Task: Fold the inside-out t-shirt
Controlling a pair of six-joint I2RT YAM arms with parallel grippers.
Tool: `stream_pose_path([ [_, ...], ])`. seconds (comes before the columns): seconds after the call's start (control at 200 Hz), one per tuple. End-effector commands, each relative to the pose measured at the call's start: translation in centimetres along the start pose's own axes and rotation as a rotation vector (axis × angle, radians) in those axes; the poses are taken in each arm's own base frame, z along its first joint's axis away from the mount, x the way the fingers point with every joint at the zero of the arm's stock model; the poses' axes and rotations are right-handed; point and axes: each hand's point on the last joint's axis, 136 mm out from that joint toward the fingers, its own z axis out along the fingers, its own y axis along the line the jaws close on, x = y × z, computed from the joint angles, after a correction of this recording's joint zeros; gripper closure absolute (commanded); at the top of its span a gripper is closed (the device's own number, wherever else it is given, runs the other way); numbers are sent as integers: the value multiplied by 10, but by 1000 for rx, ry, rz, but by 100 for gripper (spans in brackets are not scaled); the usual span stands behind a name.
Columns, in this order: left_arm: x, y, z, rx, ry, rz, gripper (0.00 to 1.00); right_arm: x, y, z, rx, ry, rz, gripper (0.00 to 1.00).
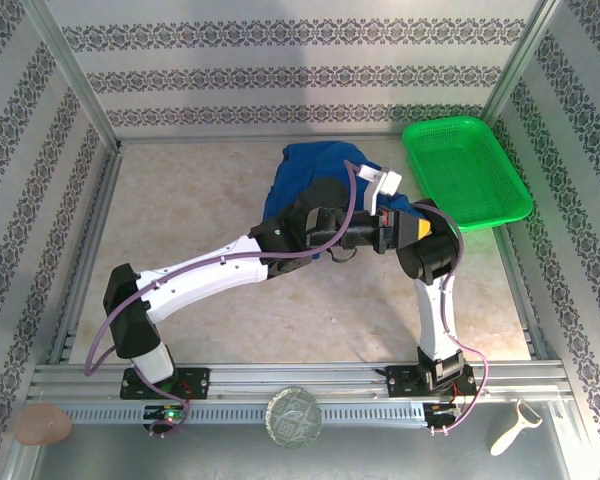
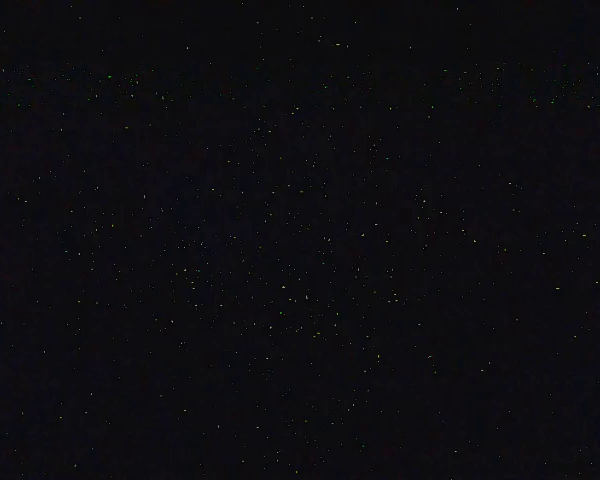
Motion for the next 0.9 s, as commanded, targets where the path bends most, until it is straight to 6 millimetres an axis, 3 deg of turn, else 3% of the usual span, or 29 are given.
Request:
stream_pose_path([
  [0.0, -4, -14, 4, 54, -14, 17, 100, 3, 70, 1, -157, 25, -156, 100],
  [0.095, -4, -13, 5, 53, -15, 14, 100, 5, 72, 3, -173, 34, -152, 100],
  [0.185, -4, -14, 5, 54, -14, 14, 100, 5, 53, 5, -136, 27, -119, 100],
  [0.25, -6, -14, 4, 52, -19, 15, 100, 3, 15, 2, -26, 1, -51, 100],
  [0.315, -13, -8, 0, 28, -41, 9, 100, 3, -29, -14, 115, -58, 13, 100],
  [0.385, -40, 13, -20, -35, -117, -12, 100, 11, -57, -28, 207, -75, 60, 100],
  [0.46, -87, 61, -62, -129, -254, -79, 100, 21, -70, -39, 277, -71, 83, 100],
  [0.545, -135, 133, -126, -240, -415, -177, 100, 34, -75, -48, 350, -42, 89, 100],
  [0.625, -160, 204, -180, -364, -501, -252, 100, 52, -70, -47, 387, 18, 89, 100],
  [0.724, -164, 291, -238, -513, -562, -357, 100, 78, -57, -47, 419, 96, 68, 100],
  [0.834, -142, 370, -285, -643, -585, -489, 100, 89, -28, -50, 427, 148, 23, 100],
  [0.894, -129, 403, -301, -689, -580, -536, 100, 89, -6, -48, 412, 177, -5, 100],
])
